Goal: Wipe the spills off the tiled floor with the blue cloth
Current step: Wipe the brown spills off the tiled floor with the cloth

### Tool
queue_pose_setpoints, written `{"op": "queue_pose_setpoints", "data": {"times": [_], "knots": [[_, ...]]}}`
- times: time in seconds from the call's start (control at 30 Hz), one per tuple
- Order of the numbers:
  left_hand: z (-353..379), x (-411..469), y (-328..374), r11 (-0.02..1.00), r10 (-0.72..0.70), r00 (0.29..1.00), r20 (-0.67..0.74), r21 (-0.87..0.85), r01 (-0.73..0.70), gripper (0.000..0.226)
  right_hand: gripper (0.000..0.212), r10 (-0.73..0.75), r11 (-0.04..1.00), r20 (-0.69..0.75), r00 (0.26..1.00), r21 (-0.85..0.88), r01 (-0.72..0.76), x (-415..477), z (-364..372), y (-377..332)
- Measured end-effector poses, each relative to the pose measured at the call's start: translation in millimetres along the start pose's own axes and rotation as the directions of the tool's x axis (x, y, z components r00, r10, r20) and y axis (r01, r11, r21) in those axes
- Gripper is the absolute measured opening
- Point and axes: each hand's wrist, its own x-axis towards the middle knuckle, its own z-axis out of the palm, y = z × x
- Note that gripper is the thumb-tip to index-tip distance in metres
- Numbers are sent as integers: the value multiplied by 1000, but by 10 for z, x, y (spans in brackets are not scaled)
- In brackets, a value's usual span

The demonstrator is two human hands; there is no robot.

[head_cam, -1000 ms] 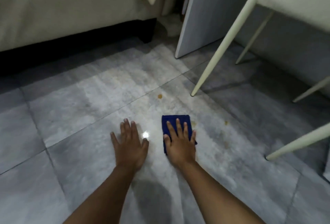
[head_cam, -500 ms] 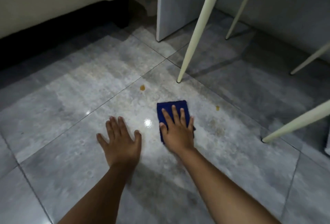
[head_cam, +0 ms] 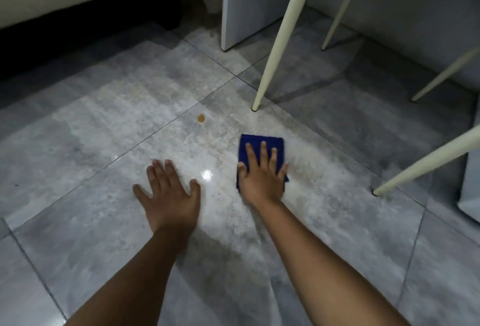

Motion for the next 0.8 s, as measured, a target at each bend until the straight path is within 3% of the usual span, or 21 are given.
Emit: {"op": "queue_pose_setpoints", "data": {"times": [0.1, 0.17, 0.27, 0.33, 0.4, 0.47, 0.57, 0.67, 0.8], "knots": [[6, 20, 14, 1000, 14, 1000, -15, 6, -14, 75, 55, -71, 997, 16, 997, -17, 71, 429, -128, 233], [12, 36, 4, 1000, 13, 1000, -12, 6, -13, 75, 56, 74, 997, -58, 996, -3, -75, 473, -193, 606], [16, 28, 3, 1000, 16, 1000, -4, 9, -16, 76, 57, 358, 933, -154, 921, 82, -349, 12, -192, 1131], [15, 17, -8, 1000, 15, 1000, 2, 2, -15, 76, 57, 458, 889, -146, 877, 94, -449, -421, -120, 1195], [10, 2, -12, 1000, 13, 1000, 4, -11, -13, 77, 57, 464, 885, -122, 877, 80, -458, -682, -34, 1021], [5, 4, -1, 1000, 9, 1000, 4, -13, -9, 78, 56, 346, 938, -87, 934, 38, -344, -671, 8, 745], [1, 15, 29, 1000, 3, 1000, 7, -17, -3, 78, 56, 54, 999, -1, 999, -3, -54, -299, -9, 273], [-11, 15, 38, 1000, -4, 1000, 14, -5, 4, 78, 54, -161, 986, 111, 981, -20, 164, 198, -75, -114], [1, 28, 33, 1000, 1, 1000, 9, 14, -2, 77, 51, -308, 945, 193, 932, -49, 323, 646, -158, -498]]}}
